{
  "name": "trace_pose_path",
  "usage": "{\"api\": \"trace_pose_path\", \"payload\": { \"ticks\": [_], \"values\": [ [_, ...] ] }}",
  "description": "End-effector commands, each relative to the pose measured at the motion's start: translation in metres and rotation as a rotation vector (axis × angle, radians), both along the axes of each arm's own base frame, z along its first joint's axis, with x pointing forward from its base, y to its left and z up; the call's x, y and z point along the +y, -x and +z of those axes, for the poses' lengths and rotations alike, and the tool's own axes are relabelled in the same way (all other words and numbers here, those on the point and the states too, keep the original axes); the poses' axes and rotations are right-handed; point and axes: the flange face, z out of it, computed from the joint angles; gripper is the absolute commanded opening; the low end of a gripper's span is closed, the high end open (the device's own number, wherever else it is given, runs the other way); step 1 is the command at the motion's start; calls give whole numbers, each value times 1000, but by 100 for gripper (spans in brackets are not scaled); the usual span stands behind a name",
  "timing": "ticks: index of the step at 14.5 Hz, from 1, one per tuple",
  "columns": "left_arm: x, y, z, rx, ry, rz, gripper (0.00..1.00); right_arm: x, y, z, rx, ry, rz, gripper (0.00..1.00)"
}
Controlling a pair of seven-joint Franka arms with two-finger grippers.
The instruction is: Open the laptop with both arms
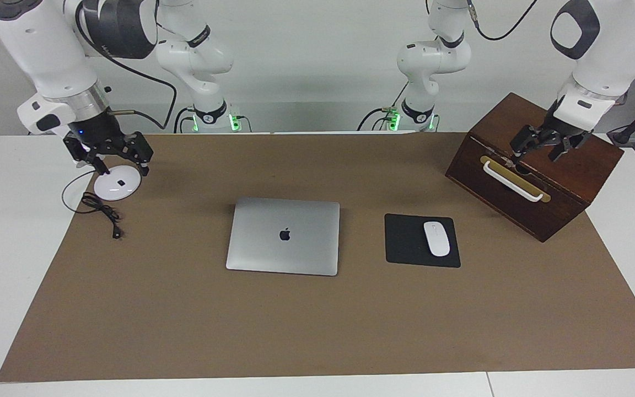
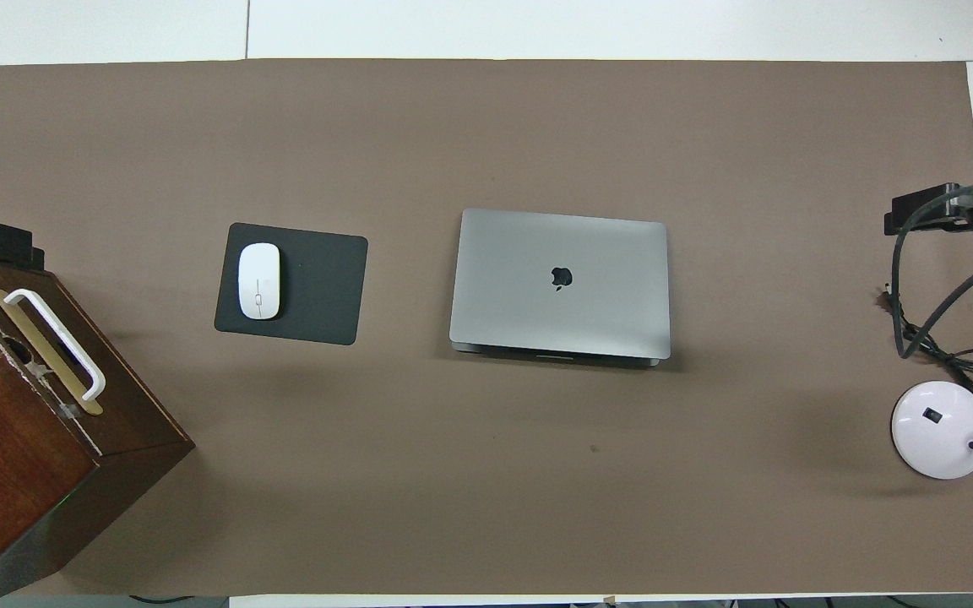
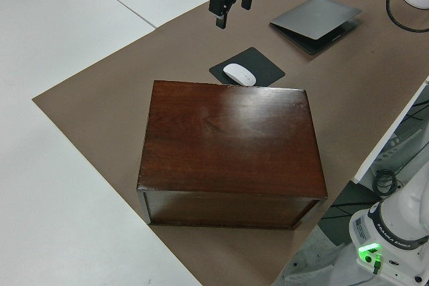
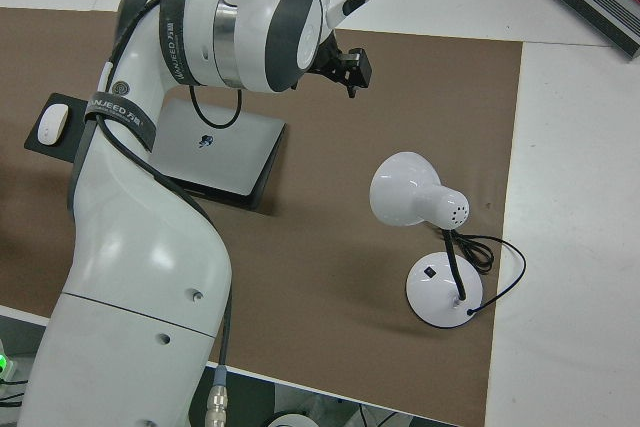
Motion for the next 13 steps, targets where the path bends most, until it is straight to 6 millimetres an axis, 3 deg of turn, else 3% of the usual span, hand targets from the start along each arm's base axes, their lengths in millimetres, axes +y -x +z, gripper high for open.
{"api": "trace_pose_path", "payload": {
  "ticks": [1, 5, 13],
  "values": [
    [0, 4, -1, -13, -13, -4, 100, -3, 7, 0, -15, 8, 30, 100],
    [3, 5, -3, -9, -13, -7, 100, -3, 7, 0, -15, 9, 32, 100],
    [-12, 8, -7, 1, -13, -24, 100, -9, 9, -3, -21, 18, 68, 100]
  ]
}}
